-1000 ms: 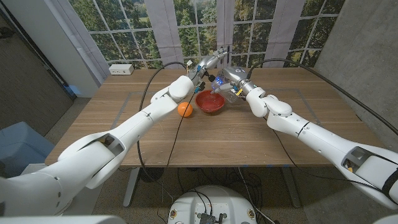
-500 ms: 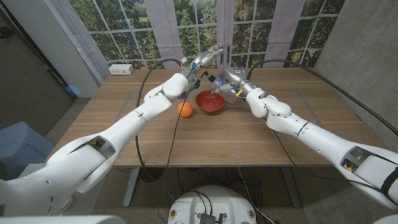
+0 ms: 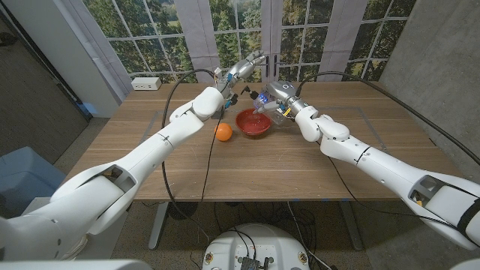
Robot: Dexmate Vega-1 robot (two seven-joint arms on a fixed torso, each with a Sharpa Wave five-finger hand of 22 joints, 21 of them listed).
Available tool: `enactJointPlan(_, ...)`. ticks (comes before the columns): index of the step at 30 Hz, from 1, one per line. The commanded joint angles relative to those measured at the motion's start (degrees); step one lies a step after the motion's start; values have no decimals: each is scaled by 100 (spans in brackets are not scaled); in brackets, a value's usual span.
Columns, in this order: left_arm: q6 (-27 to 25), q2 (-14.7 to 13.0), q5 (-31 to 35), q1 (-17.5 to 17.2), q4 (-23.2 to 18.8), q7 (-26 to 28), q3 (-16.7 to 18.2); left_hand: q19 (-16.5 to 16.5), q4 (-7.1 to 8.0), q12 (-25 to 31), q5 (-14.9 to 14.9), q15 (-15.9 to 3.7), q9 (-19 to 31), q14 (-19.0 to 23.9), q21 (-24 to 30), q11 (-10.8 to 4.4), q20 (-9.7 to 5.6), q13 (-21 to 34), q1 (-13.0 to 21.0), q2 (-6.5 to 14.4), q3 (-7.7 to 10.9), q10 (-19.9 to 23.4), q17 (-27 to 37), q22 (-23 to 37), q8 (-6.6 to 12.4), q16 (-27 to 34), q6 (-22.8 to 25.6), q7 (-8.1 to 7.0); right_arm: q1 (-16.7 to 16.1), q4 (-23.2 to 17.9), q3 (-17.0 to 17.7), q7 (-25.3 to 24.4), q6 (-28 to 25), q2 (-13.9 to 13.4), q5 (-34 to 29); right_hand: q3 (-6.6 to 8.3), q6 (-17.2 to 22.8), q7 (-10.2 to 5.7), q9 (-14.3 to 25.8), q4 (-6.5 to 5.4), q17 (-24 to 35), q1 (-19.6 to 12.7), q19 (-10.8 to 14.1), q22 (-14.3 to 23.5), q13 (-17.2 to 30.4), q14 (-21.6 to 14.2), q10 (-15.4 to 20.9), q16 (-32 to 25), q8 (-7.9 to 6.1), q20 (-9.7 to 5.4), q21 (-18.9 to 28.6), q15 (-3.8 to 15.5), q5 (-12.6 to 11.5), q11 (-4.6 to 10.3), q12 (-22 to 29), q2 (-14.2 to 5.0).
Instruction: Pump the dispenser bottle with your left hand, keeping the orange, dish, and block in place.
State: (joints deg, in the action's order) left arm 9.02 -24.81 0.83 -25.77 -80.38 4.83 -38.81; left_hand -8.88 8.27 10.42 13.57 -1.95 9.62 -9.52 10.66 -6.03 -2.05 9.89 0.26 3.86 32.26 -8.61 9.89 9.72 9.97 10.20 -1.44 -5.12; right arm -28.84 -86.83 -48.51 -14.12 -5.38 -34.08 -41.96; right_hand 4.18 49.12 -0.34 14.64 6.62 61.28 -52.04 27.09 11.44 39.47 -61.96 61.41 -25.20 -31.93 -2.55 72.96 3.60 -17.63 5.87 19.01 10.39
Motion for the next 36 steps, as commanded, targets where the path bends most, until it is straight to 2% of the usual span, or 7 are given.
enactJointPlan(1,319,203,-246,85,395,-216,-59,26,2,40,27,-241,5,-203,41,6,-158,8,22,135,-40,-30,-5,12,22,13,8,-27,1,-58,-5,30,-46,6,-20,-41,573,-541,14,-1,20,-1791,-11,14,19,-794,322,5,-45,-921,47,933,-23,317,-26,-1767)
enactJointPlan(9,318,310,-216,126,539,-240,-157,21,6,36,29,-240,5,-211,37,-4,-156,8,19,137,-50,-40,-4,13,20,8,3,-31,-27,-162,17,81,-45,-41,-16,-54,572,-542,14,-5,41,-1798,-21,7,29,-794,327,12,-39,-921,63,932,-25,308,-34,-1773)
enactJointPlan(13,329,312,-41,159,558,-173,-239,16,8,34,31,-247,5,-221,35,-8,-157,8,18,140,-55,-48,-3,13,18,4,-3,-33,-30,-281,45,347,-166,-54,54,-63,587,-536,13,-6,52,-1801,-27,3,27,-792,328,17,-42,-921,70,931,-26,299,-42,-1770)
enactJointPlan(15,348,344,-98,179,614,-244,-249,17,8,34,31,-247,5,-222,35,-6,-163,8,17,140,-57,-47,-3,13,16,3,-11,-33,-54,-295,21,221,-205,-57,-71,-68,591,-538,13,-6,55,-1801,-31,1,34,-791,334,19,-43,-920,72,930,-27,296,-39,-1767)
enactJointPlan(26,450,476,70,237,788,-147,-370,-11,9,29,34,-252,5,-244,23,4,-170,9,18,146,-68,-66,-3,13,7,-5,-46,-28,-68,-398,59,295,-168,-72,-35,-100,622,-530,8,-9,91,-1809,-55,-12,58,-821,371,16,-44,-916,84,929,-37,287,-32,-1754)
enactJointPlan(36,739,675,-200,269,1155,-300,-369,-14,8,26,37,-252,5,-254,22,2,-174,9,21,151,-76,-77,-3,13,0,-7,-75,-15,-34,-364,40,310,-227,-6,-87,-122,628,-527,5,-12,117,-1817,-62,-17,59,-845,394,11,-40,-914,98,928,-48,273,-38,-1751)
